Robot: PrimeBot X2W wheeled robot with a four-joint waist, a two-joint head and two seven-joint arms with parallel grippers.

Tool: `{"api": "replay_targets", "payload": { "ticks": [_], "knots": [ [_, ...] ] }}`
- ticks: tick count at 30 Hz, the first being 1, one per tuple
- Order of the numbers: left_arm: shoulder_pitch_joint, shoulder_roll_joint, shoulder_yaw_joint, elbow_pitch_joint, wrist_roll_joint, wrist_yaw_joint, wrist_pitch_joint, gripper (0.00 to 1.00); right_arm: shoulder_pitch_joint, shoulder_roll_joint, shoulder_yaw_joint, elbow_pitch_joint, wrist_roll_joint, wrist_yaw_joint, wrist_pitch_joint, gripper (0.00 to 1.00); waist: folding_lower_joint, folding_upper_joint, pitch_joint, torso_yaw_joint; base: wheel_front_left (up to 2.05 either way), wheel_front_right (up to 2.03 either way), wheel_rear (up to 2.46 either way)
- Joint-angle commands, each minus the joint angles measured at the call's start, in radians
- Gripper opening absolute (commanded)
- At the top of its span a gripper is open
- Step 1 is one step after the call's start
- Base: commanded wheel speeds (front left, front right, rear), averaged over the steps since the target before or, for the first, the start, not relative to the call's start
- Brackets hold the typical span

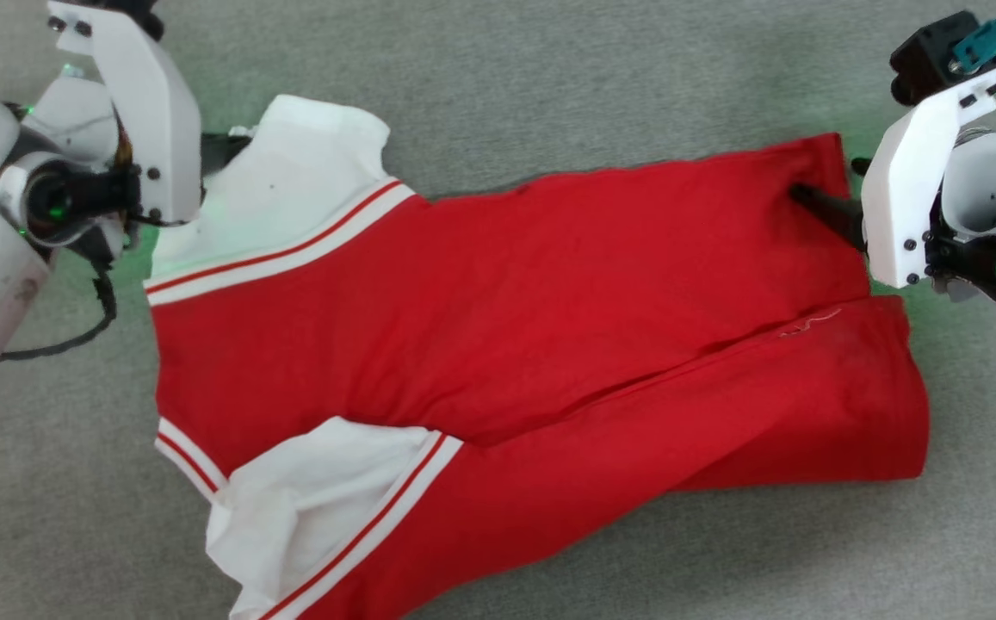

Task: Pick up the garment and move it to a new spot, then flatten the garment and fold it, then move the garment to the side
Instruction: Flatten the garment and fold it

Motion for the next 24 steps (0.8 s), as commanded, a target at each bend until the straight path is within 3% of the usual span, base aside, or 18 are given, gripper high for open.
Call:
{"api": "replay_targets", "payload": {
  "ticks": [1, 2, 3, 4, 5, 6, 18, 24],
  "knots": [
    [0.020, -0.006, -0.018, 0.000, -0.003, 0.000, 0.003, 0.00, -0.017, 0.000, 0.013, 0.012, 0.017, -0.001, -0.001, 1.00, 0.0000, 0.0000, 0.007, 0.015, 0.00, 0.00, 0.00],
    [0.019, -0.006, -0.020, -0.003, -0.004, 0.000, 0.003, 0.00, -0.021, 0.000, 0.024, 0.023, 0.025, -0.001, -0.001, 0.83, 0.0000, 0.0000, 0.007, 0.018, 0.00, 0.00, 0.00],
    [0.017, -0.008, -0.023, -0.008, -0.006, 0.000, -0.001, 0.00, -0.024, -0.002, 0.036, 0.032, 0.033, -0.001, -0.001, 0.46, 0.0000, 0.0000, 0.008, 0.021, 0.00, 0.00, 0.00],
    [0.016, -0.008, -0.025, -0.012, -0.008, 0.000, -0.004, 0.00, -0.026, -0.004, 0.044, 0.039, 0.040, -0.001, -0.006, 0.35, 0.0000, 0.0000, 0.007, 0.024, 0.00, 0.00, 0.00],
    [0.015, -0.009, -0.027, -0.017, -0.009, 0.000, -0.005, 0.00, -0.027, -0.005, 0.052, 0.047, 0.050, -0.001, -0.010, 0.09, 0.0000, 0.0000, 0.007, 0.026, 0.00, 0.00, 0.00],
    [0.014, -0.011, -0.028, -0.023, -0.011, 0.000, -0.008, 0.00, -0.030, -0.007, 0.059, 0.053, 0.058, -0.001, -0.017, 0.00, 0.0000, 0.0000, 0.007, 0.028, 0.00, 0.00, 0.00],
    [0.044, -0.031, -0.028, -0.117, -0.041, 0.000, -0.152, 0.00, -0.003, -0.076, 0.137, 0.046, 0.138, -0.001, -0.128, 0.00, 0.0000, 0.0000, -0.087, 0.084, 0.00, 0.00, 0.00],
    [0.109, 0.024, -0.031, -0.279, -0.061, 0.000, -0.262, 0.00, 0.073, -0.170, 0.194, -0.053, 0.179, -0.001, -0.161, 0.00, 0.0000, 0.0000, -0.176, 0.127, 0.00, 0.00, 0.00]
  ]
}}
